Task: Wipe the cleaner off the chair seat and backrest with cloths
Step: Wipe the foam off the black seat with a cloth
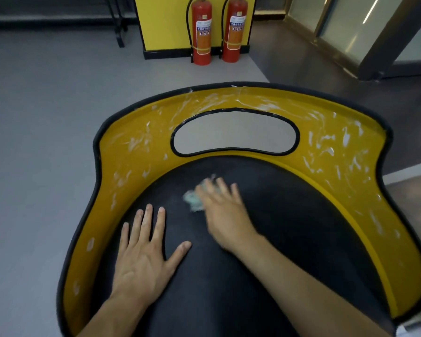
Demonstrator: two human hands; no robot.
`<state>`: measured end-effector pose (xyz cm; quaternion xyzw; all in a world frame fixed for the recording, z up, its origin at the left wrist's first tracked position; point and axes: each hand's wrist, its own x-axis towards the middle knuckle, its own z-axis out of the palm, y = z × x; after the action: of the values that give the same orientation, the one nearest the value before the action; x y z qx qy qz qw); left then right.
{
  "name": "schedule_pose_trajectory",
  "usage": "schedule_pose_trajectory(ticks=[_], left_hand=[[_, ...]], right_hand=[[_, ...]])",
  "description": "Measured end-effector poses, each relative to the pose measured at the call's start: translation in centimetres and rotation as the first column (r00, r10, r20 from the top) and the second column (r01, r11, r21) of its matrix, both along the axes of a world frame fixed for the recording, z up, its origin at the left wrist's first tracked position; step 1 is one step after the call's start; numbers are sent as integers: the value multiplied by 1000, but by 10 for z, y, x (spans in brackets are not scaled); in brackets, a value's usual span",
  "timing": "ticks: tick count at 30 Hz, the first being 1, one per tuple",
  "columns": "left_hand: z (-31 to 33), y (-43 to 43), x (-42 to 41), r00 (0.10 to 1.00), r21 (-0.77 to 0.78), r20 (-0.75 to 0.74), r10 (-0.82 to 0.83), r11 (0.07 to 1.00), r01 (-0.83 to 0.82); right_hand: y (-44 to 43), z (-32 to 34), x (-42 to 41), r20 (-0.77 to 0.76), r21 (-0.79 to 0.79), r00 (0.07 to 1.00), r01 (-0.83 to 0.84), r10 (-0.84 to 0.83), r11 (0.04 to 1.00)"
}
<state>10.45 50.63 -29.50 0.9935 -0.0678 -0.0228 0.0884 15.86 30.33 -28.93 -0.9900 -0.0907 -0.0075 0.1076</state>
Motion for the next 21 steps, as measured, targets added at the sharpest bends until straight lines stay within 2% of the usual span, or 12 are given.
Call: schedule_pose_trajectory(ticks=[2, 4, 5, 7, 9, 11, 13, 14, 16, 18, 21], left_hand=[[-1, -1, 1, 1000, -1, 10, -5, 1000, 5], [-2, -1, 3, 1000, -6, 0, -4, 1000, 4], [-3, -1, 5, 1000, -14, -1, -1, 1000, 1], [-1, -2, 5, 1000, -29, -10, 0, 1000, 0], [-1, -2, 5, 1000, -17, -10, -10, 1000, 10], [-1, -2, 5, 1000, 7, -12, -13, 1000, 13], [-1, -3, 6, 999, 26, -32, -4, 1000, 5], [-3, -3, 6, 999, 25, -44, -4, 1000, 5], [-7, -3, 7, 999, 38, -51, -8, 999, 10], [-7, -3, 8, 999, 51, -35, -5, 999, 7], [-9, -3, 8, 1000, 83, -11, -4, 997, 5]], right_hand=[[20, 1, -19, -54, -27, 969, -242, 240, 970], [-1, 4, -15, -50, -93, 961, -274, 270, 957], [-19, 1, -9, -26, -112, 978, -207, 205, 972], [-61, -1, 6, 6, -122, 998, 55, -55, 991], [-87, 2, 9, -24, -61, 942, 334, -336, 941], [-65, 2, 2, -32, -50, 891, 450, -452, 892], [-16, 1, -9, 23, -52, 957, 290, -290, 955], [10, 0, -13, 15, -36, 989, 150, -149, 988], [40, 1, -5, -68, -20, 996, -59, 57, 998], [41, 4, 24, -82, -17, 989, -128, 126, 992], [16, 8, 65, -91, -36, 992, -93, 89, 995]])
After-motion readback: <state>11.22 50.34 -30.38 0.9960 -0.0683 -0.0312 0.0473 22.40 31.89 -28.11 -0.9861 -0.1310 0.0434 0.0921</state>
